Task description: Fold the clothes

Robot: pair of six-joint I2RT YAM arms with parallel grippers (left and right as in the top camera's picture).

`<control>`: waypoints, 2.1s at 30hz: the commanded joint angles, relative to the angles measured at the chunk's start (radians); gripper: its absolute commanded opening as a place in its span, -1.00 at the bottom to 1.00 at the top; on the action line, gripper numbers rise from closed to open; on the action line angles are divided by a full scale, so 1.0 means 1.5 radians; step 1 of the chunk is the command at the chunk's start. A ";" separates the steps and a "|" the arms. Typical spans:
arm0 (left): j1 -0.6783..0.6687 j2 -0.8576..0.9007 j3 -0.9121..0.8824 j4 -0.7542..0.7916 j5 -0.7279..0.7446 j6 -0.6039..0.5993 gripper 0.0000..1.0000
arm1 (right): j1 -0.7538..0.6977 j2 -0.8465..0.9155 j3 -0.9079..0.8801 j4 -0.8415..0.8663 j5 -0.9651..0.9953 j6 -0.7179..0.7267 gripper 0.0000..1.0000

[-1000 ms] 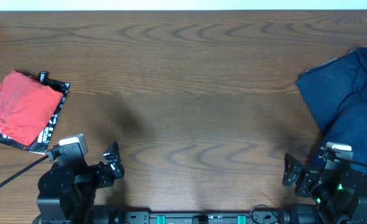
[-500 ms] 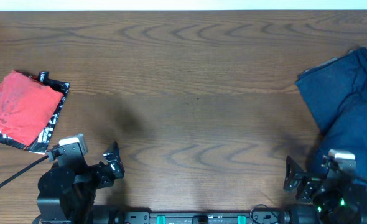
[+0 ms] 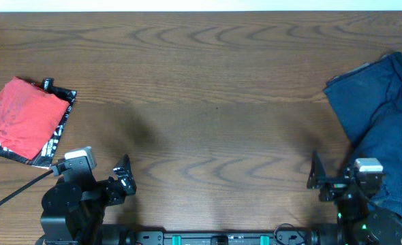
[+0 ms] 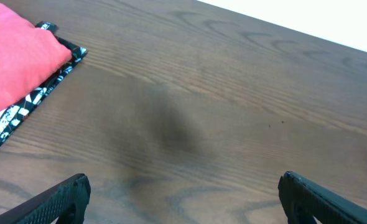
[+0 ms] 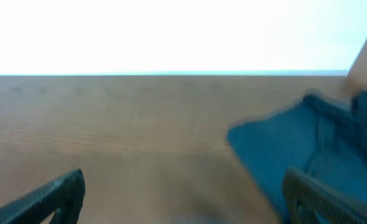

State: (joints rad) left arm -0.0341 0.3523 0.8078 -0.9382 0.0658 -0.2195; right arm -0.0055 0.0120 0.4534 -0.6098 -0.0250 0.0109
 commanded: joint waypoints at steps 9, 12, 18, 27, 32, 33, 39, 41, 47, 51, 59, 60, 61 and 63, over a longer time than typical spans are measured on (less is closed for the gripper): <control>0.001 -0.001 -0.004 0.000 0.001 0.009 0.96 | -0.002 -0.005 -0.184 0.291 0.007 -0.146 0.99; 0.001 -0.001 -0.004 0.000 0.001 0.009 0.95 | -0.002 -0.005 -0.240 0.374 0.007 -0.146 0.98; 0.001 -0.001 -0.004 0.000 0.001 0.009 0.96 | -0.002 -0.005 -0.299 0.376 0.000 -0.145 0.98; 0.001 -0.001 -0.004 0.000 0.001 0.009 0.96 | -0.007 -0.005 -0.299 0.357 0.002 -0.140 0.98; 0.001 -0.001 -0.004 0.000 0.001 0.009 0.96 | -0.007 -0.004 -0.299 0.357 0.001 -0.140 0.99; 0.001 -0.001 -0.004 0.000 0.001 0.009 0.96 | -0.007 -0.004 -0.299 0.357 0.002 -0.140 0.98; 0.001 -0.001 -0.004 0.000 0.001 0.009 0.96 | -0.007 -0.004 -0.299 0.357 0.001 -0.140 0.99; 0.001 -0.001 -0.004 0.000 0.001 0.009 0.95 | -0.007 -0.004 -0.299 0.357 0.001 -0.140 0.99; 0.001 -0.001 -0.004 0.000 0.001 0.009 0.96 | -0.007 -0.004 -0.299 0.357 0.002 -0.140 0.98; 0.001 -0.001 -0.004 0.000 0.001 0.009 0.95 | -0.007 -0.004 -0.299 0.357 0.002 -0.140 0.98; 0.001 -0.001 -0.004 0.000 0.001 0.009 0.95 | -0.007 -0.004 -0.299 0.357 0.001 -0.140 0.99; 0.001 -0.001 -0.004 0.000 0.001 0.009 0.96 | -0.007 -0.004 -0.299 0.357 0.002 -0.140 0.97; 0.001 -0.001 -0.004 0.000 0.001 0.009 0.96 | -0.007 -0.004 -0.299 0.357 0.001 -0.140 0.98; 0.001 -0.001 -0.004 0.000 0.001 0.009 0.96 | -0.007 -0.004 -0.299 0.357 0.001 -0.140 0.99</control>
State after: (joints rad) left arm -0.0341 0.3523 0.8078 -0.9382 0.0658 -0.2192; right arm -0.0055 0.0124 0.0067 -0.0700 -0.0257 -0.1928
